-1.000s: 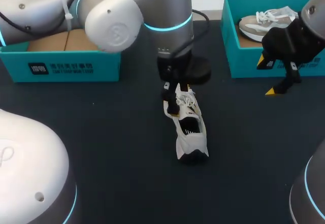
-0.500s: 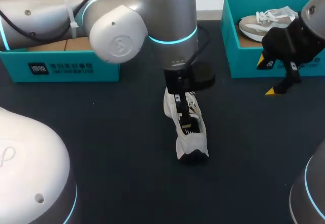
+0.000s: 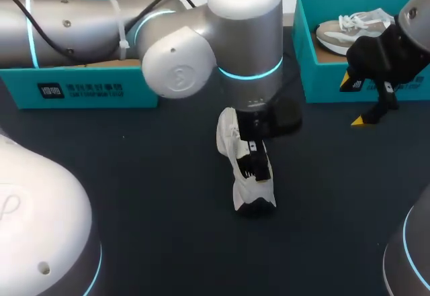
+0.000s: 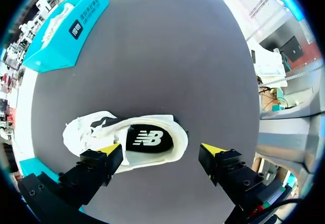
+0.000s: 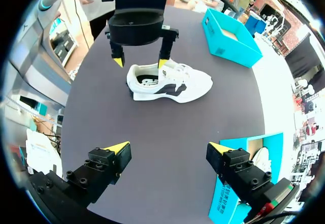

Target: Take the shoe out of the shoebox, open the shoe tongue, remove and reinsert the insole, then place the shoe into the shoebox

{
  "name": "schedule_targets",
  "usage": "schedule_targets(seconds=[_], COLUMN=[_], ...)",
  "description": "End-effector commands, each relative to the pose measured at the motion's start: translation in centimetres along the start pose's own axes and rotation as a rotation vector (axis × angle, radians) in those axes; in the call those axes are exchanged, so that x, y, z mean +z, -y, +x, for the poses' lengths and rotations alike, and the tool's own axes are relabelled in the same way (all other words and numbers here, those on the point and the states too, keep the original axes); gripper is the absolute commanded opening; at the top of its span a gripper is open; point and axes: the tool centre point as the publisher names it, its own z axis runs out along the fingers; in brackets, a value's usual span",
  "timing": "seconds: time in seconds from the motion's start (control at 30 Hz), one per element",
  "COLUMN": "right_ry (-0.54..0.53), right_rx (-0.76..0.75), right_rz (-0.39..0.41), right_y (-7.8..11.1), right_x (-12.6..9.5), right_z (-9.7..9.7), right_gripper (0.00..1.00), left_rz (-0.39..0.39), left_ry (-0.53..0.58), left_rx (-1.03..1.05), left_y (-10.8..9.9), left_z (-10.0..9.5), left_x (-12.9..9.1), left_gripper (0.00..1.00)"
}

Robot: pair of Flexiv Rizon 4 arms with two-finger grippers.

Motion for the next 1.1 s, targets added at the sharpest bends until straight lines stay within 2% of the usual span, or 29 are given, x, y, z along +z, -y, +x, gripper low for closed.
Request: schedule_targets(seconds=[0.03, 0.33, 0.47, 0.93, 1.1], right_ry=[0.002, 0.002, 0.002, 0.002, 0.002], right_rx=[0.0, 0.0, 0.0, 0.0, 0.0], right_rz=[0.002, 0.002, 0.002, 0.002, 0.002], right_y=[0.0, 0.0, 0.0, 0.0, 0.0], right_x=[0.1, 0.1, 0.1, 0.1, 0.1], right_z=[0.1, 0.1, 0.1, 0.1, 0.1], right_gripper=[1.0, 1.0, 1.0, 1.0, 1.0], left_rz=[0.007, -0.041, -0.045, -0.045, -0.078], left_ry=[-0.015, -0.014, 0.028, 0.028, 0.074], left_rx=[0.003, 0.011, 0.018, 0.018, -0.01], left_y=[-0.1, 0.9, 1.1, 1.1, 0.7], left_z=[0.2, 1.6, 2.1, 2.1, 3.8], left_x=[1.5, 4.1, 4.0, 4.0, 3.7], left_gripper=[1.0, 1.0, 1.0, 1.0, 1.0])
